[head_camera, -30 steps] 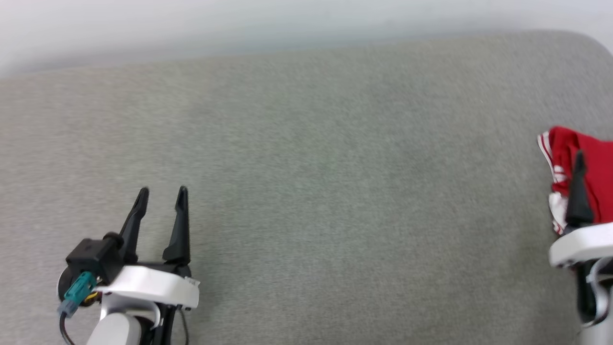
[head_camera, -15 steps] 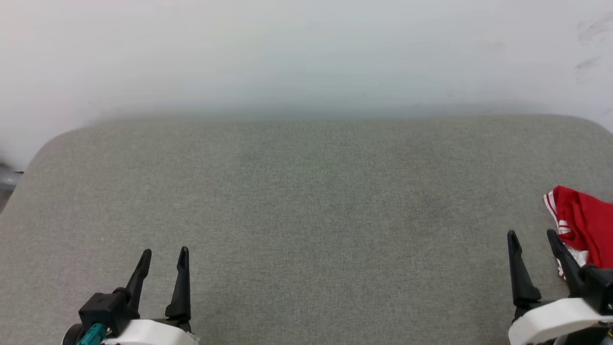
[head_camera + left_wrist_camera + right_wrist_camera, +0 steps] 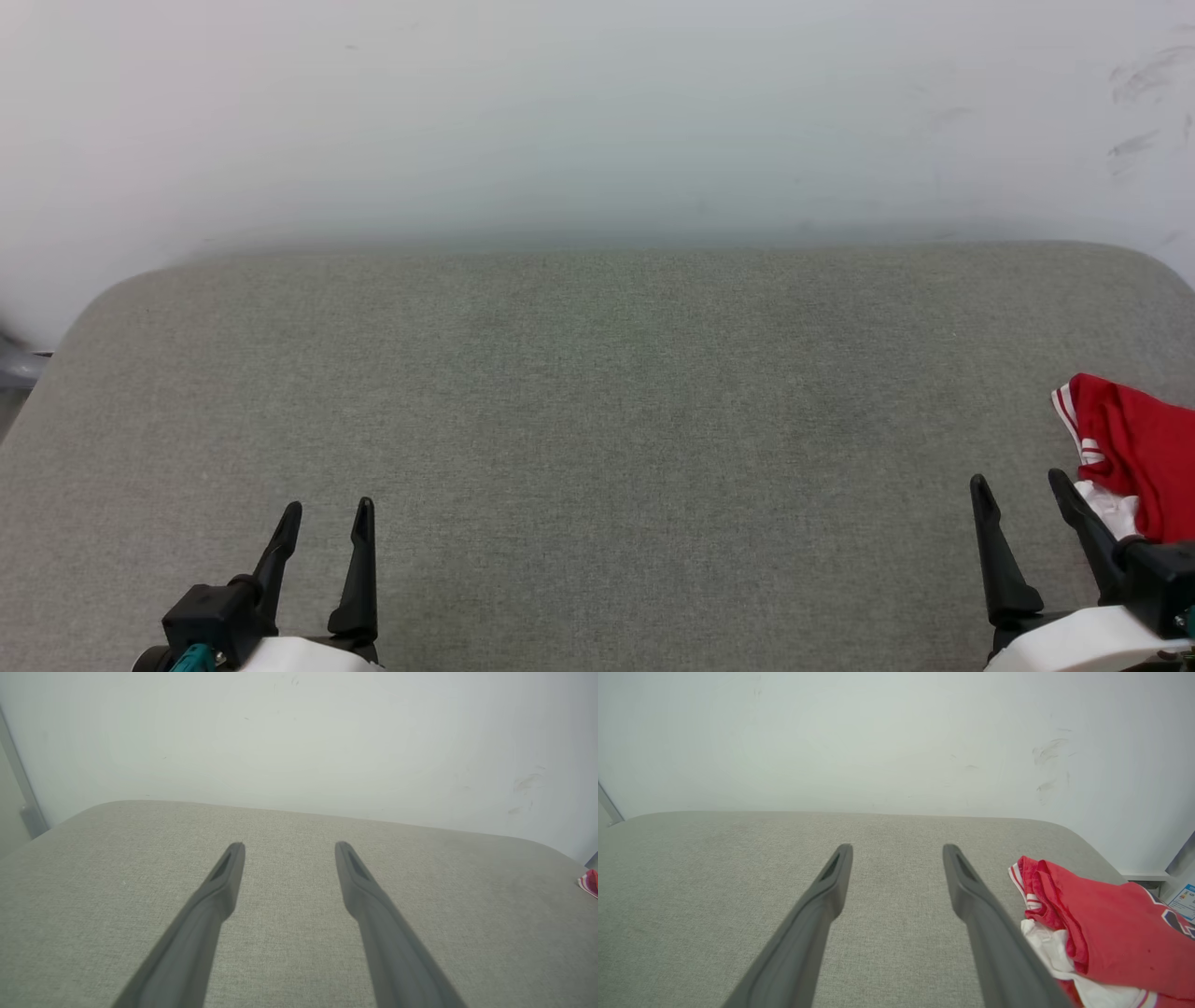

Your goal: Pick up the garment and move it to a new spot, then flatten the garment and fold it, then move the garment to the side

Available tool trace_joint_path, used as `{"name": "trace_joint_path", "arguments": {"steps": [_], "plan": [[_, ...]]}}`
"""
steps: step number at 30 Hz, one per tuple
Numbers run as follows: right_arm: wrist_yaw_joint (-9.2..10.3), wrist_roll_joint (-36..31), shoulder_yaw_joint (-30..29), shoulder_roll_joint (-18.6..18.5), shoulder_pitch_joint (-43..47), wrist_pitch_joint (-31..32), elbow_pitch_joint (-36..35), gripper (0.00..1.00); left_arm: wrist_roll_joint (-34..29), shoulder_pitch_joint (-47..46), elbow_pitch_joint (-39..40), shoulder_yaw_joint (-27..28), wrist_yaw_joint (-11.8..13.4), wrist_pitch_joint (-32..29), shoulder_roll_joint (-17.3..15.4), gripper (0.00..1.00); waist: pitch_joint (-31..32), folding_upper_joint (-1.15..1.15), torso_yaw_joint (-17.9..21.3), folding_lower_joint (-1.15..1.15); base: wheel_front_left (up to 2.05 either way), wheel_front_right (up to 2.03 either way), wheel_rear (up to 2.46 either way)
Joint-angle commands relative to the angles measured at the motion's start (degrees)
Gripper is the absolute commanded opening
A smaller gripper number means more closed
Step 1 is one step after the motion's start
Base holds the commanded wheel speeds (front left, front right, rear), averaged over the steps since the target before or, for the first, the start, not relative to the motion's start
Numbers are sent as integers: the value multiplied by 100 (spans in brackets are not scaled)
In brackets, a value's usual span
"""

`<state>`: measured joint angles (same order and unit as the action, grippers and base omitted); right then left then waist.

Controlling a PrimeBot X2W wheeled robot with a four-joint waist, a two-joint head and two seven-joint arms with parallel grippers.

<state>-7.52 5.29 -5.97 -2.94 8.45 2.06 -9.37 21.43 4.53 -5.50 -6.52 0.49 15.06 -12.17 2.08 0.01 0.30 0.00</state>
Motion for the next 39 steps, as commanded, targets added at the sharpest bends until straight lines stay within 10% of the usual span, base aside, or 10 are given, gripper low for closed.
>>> {"name": "trace_joint_path", "arguments": {"steps": [1,9,10,39], "plan": [[7,29,12,9,79,0,-44,100,19,20,14,-3,16,-13,-10,100,-9,-1,-5,0,0,0,0],[7,57,2,9,59,-58,-39,100,12,-74,2,-49,13,-12,-51,100,-42,-1,-14,0,0,0,0],[0,27,4,0,3,-36,-22,0,16,-24,-4,-51,-1,-20,-23,0,-43,-1,-14,0,0,0,0],[1,3171,68,-63,-527,76,876,0,2523,-395,-367,430,-287,-786,334,0,-86,-1,-18,0,0,0,0]]}}
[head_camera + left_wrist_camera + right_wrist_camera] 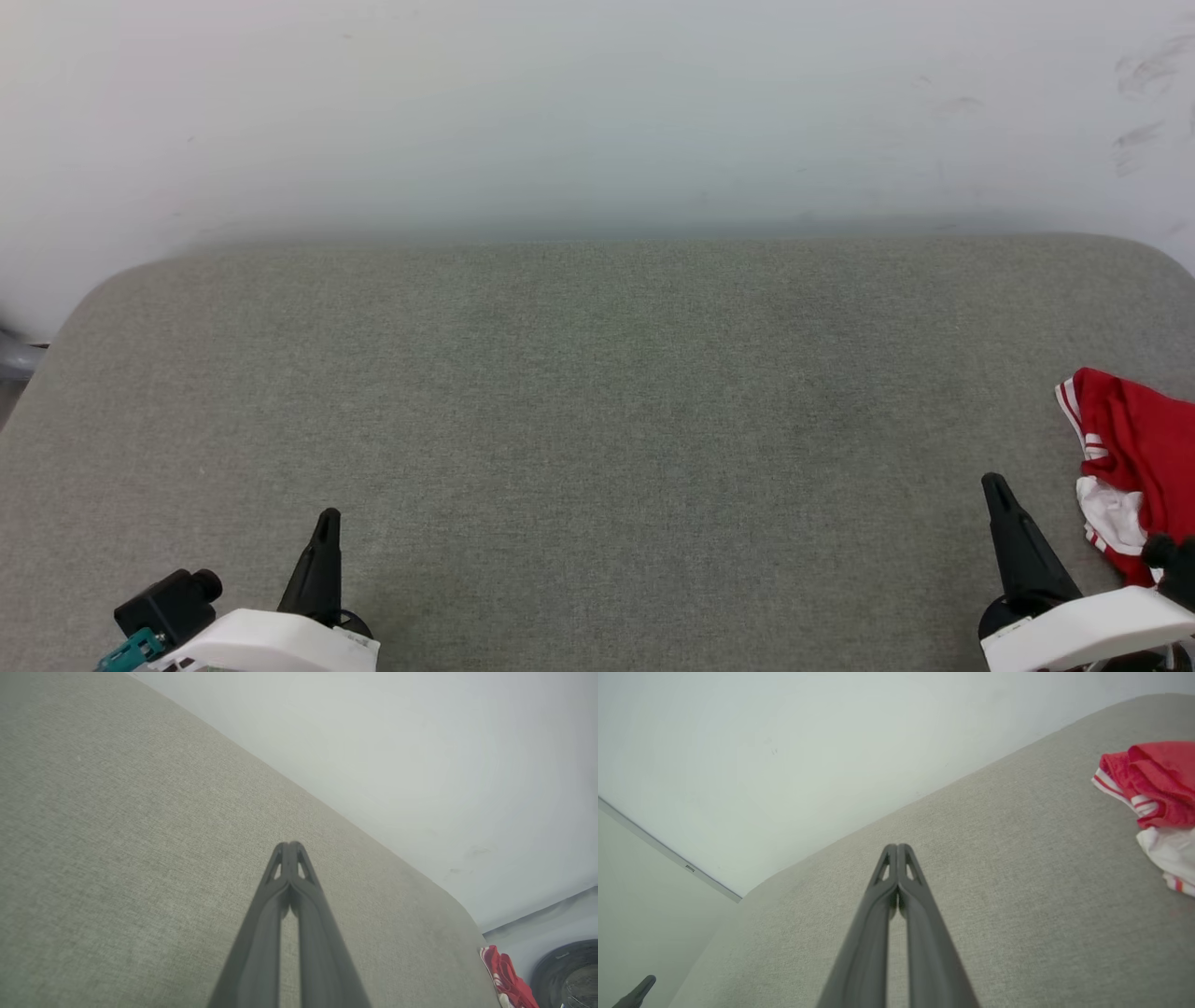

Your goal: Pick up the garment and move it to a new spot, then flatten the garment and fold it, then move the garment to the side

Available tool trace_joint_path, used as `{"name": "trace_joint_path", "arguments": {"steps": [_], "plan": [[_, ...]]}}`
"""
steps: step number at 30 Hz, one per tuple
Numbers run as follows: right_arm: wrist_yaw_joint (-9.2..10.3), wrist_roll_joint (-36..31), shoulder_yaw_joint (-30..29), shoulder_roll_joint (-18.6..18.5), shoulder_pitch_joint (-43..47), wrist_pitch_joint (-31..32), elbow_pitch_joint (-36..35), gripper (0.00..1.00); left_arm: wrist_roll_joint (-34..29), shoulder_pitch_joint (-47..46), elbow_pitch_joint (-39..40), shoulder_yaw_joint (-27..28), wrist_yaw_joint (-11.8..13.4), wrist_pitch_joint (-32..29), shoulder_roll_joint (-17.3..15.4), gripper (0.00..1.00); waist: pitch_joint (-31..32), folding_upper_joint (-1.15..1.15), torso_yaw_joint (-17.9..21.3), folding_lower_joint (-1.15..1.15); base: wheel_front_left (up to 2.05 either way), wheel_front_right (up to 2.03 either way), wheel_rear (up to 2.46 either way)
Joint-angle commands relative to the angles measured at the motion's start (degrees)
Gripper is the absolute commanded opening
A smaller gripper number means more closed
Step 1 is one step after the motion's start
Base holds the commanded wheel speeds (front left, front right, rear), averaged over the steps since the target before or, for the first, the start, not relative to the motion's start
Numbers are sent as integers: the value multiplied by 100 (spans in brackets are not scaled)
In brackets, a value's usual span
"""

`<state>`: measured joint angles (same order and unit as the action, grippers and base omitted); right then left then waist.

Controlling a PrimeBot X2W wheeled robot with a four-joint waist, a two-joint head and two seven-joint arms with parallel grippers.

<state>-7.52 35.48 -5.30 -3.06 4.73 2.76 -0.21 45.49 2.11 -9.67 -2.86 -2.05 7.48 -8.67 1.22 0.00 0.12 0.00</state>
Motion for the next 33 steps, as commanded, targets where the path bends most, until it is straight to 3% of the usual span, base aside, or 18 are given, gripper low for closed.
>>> {"name": "trace_joint_path", "arguments": {"steps": [1,9,11,33], "plan": [[1,241,2,-52,-173,9,-16,0,189,-165,42,78,-42,-48,-6,0,-2,0,0,0,0,0,0],[1,924,5,-60,-290,40,159,0,739,-253,-13,184,-105,-217,68,0,-14,0,-1,0,0,0,0],[2,1403,5,-63,-370,61,283,0,1125,-320,-54,263,-152,-334,116,0,-22,0,-2,0,0,0,0],[2,2918,-5,-67,-648,143,678,0,2359,-519,-185,500,-296,-709,280,0,-54,0,-5,0,0,0,0]]}}
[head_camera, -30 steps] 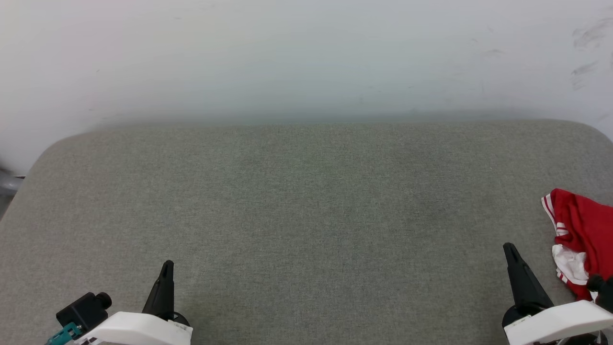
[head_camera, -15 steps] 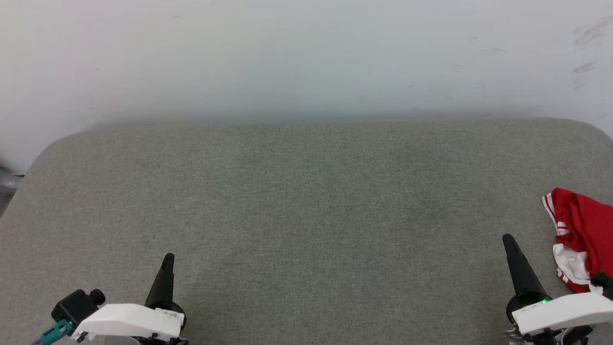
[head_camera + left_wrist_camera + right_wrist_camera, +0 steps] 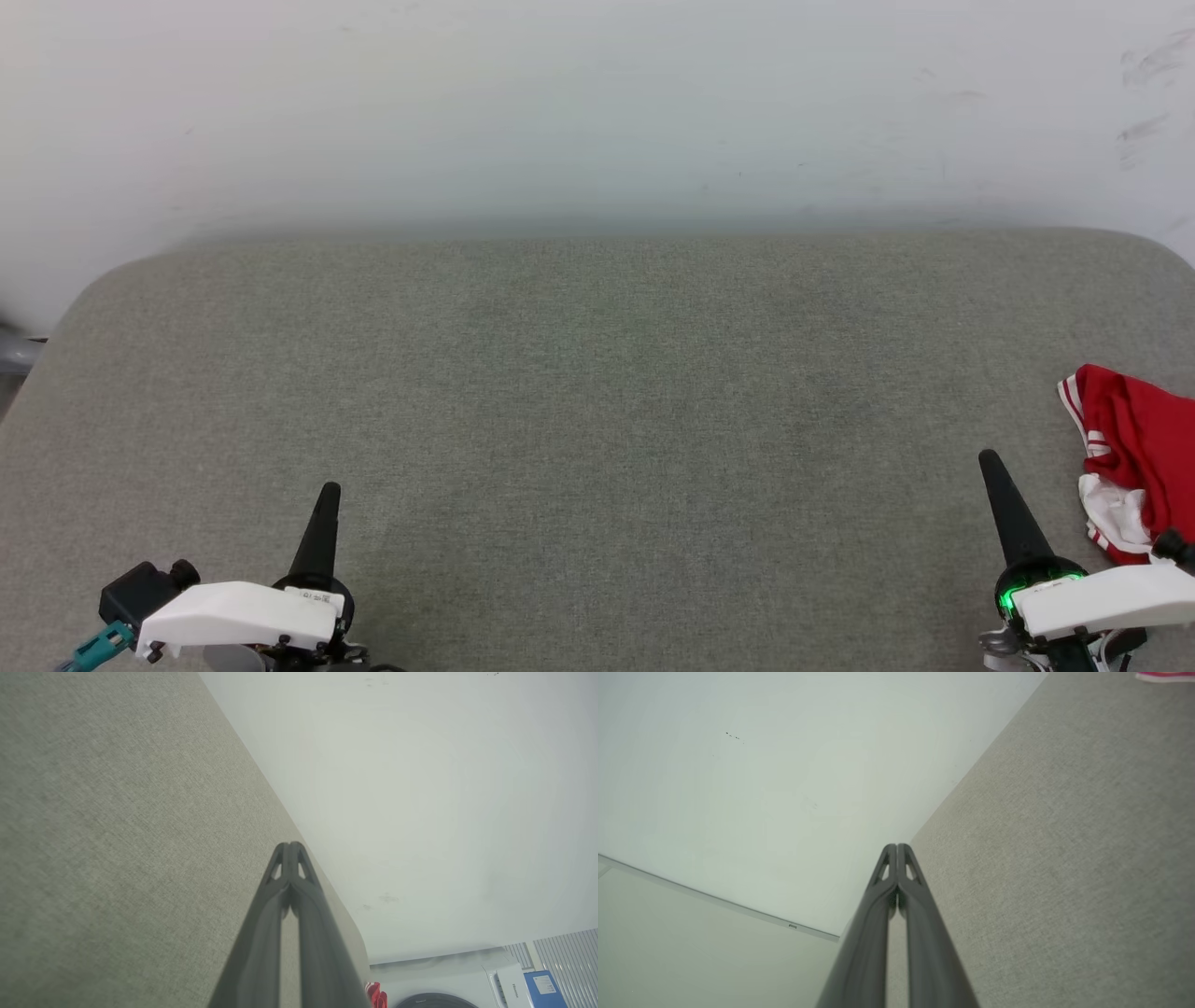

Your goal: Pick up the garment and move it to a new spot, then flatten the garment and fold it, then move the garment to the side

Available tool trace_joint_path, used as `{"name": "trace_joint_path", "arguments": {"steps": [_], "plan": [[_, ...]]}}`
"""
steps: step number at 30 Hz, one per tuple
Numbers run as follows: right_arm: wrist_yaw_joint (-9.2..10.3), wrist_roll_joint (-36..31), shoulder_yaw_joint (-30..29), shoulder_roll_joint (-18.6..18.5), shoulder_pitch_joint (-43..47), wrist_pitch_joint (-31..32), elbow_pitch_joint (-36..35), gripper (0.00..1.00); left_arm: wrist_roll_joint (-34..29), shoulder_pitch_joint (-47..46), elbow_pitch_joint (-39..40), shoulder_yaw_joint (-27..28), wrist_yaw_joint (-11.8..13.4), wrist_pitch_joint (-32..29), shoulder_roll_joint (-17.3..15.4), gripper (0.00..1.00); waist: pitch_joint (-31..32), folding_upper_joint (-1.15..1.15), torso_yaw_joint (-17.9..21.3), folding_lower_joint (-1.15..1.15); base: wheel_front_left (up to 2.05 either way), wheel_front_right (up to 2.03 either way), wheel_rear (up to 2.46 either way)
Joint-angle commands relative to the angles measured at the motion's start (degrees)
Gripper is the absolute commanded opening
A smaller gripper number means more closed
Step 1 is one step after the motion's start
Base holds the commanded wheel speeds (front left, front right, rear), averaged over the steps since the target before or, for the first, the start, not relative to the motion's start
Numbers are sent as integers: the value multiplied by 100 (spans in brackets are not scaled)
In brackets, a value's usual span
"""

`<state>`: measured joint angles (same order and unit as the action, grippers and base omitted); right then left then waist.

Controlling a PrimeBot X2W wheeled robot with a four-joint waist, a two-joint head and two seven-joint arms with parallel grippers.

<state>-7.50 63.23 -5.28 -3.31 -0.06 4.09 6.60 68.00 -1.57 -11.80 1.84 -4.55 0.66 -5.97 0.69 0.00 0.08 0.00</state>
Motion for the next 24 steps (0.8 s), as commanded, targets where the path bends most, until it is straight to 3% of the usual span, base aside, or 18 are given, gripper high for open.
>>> {"name": "trace_joint_path", "arguments": {"steps": [1,24], "plan": [[0,202,-8,-41,-180,14,10,0,156,-158,22,41,-53,-45,15,0,-3,0,0,0,0,0,0],[1,1424,-27,-34,-385,86,338,0,1157,-310,-90,239,-162,-355,152,0,-35,0,-3,0,0,0,0]]}}
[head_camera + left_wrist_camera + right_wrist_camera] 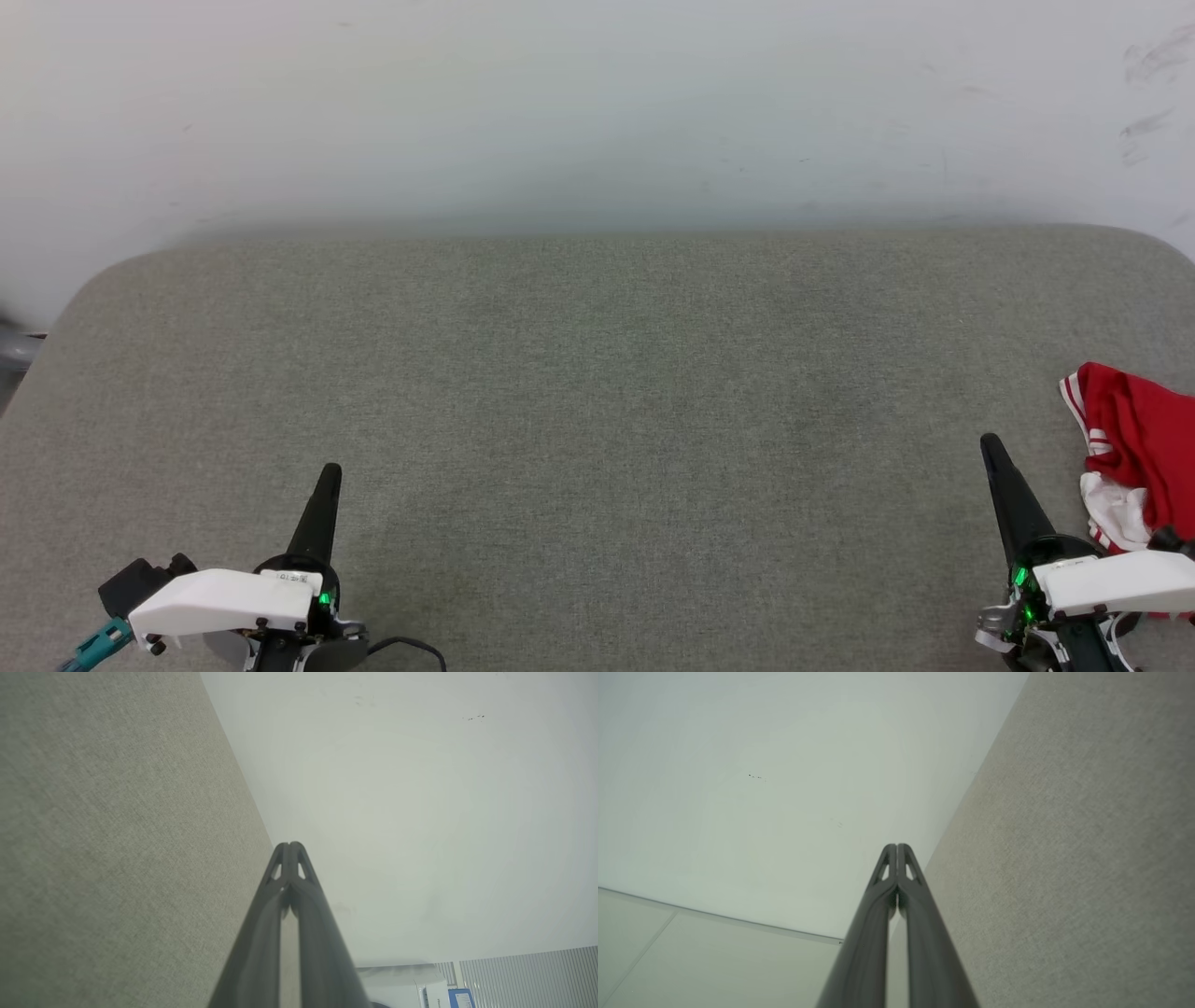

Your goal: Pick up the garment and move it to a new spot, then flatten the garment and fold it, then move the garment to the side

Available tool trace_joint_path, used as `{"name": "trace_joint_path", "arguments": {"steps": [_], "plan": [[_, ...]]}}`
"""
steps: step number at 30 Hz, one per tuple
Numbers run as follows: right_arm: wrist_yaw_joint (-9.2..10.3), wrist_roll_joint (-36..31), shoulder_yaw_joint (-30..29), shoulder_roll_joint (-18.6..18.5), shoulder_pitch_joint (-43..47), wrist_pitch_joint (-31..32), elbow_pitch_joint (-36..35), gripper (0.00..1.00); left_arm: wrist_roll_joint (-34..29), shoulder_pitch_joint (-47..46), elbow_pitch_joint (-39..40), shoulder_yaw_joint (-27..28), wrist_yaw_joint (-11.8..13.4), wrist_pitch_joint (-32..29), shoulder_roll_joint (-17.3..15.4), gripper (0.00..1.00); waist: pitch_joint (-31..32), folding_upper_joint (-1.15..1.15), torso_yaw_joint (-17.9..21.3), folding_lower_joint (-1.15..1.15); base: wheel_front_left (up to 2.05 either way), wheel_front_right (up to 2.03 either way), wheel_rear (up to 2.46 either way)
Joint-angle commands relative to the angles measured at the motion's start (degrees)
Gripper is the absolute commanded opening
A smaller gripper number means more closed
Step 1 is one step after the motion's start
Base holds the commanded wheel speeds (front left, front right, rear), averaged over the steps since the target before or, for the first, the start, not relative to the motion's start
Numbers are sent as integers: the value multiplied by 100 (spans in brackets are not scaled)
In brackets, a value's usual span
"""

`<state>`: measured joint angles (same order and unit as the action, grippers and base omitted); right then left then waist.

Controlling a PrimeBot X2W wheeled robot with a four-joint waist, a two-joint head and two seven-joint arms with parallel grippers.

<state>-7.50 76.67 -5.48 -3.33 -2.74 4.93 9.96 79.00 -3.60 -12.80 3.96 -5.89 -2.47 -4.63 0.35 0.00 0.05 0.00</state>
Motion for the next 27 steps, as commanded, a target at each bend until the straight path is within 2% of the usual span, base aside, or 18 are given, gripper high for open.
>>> {"name": "trace_joint_path", "arguments": {"steps": [1,27], "plan": [[1,129,-9,-31,-122,6,16,0,97,-114,6,36,-34,-50,23,0,-2,0,0,0,0,0,0],[2,1300,-33,-13,-340,89,329,0,1062,-261,-105,227,-143,-343,146,0,-39,0,-4,0,0,0,0]]}}
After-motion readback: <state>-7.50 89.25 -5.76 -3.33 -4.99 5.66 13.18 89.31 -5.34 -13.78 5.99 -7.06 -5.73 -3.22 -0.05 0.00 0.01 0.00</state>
